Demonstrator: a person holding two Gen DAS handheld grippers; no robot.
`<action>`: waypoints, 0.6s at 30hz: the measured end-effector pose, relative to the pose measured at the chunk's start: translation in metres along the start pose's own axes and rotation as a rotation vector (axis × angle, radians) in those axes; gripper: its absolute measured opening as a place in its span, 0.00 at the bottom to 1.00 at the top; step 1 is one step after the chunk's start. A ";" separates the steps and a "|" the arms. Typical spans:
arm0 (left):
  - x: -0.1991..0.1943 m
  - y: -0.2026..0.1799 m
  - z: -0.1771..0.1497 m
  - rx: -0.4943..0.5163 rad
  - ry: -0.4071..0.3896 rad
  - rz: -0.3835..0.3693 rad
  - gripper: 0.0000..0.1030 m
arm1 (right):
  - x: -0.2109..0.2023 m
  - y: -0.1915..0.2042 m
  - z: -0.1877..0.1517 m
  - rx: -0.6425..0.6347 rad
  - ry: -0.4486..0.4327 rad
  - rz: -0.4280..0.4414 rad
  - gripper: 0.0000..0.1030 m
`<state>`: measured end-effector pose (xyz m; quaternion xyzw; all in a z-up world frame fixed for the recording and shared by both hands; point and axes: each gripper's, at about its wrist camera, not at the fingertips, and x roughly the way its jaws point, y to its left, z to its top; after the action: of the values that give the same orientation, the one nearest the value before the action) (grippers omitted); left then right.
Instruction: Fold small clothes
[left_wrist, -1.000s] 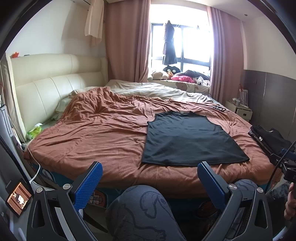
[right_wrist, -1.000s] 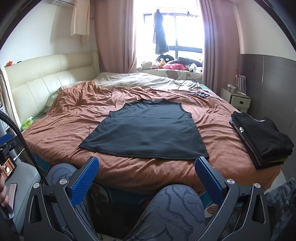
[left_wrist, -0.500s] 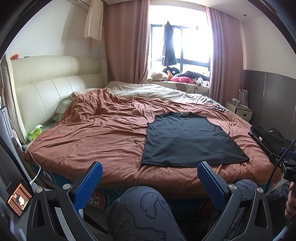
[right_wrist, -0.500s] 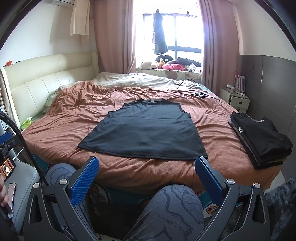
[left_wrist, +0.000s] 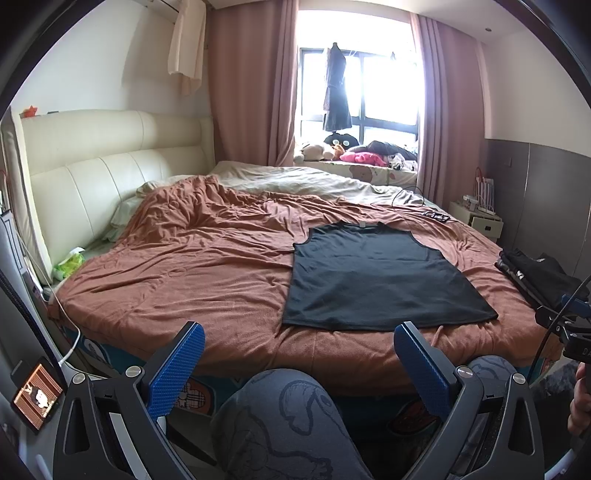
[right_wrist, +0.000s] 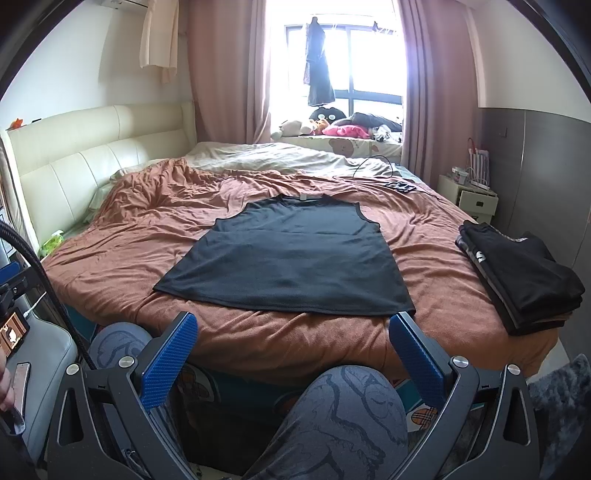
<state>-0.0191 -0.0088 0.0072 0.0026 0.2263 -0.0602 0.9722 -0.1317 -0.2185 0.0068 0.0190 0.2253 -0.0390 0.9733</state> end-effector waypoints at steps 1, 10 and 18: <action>0.000 0.000 0.000 0.001 0.000 0.000 1.00 | 0.000 0.000 0.000 -0.001 0.000 -0.001 1.00; 0.000 -0.001 -0.002 0.001 -0.002 0.000 1.00 | 0.001 0.001 -0.002 0.000 0.003 0.000 1.00; 0.000 -0.002 -0.006 -0.001 0.004 0.001 1.00 | 0.002 0.000 -0.004 0.003 0.006 0.001 1.00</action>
<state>-0.0216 -0.0110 0.0018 0.0023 0.2281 -0.0594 0.9718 -0.1313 -0.2189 0.0023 0.0206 0.2281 -0.0389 0.9726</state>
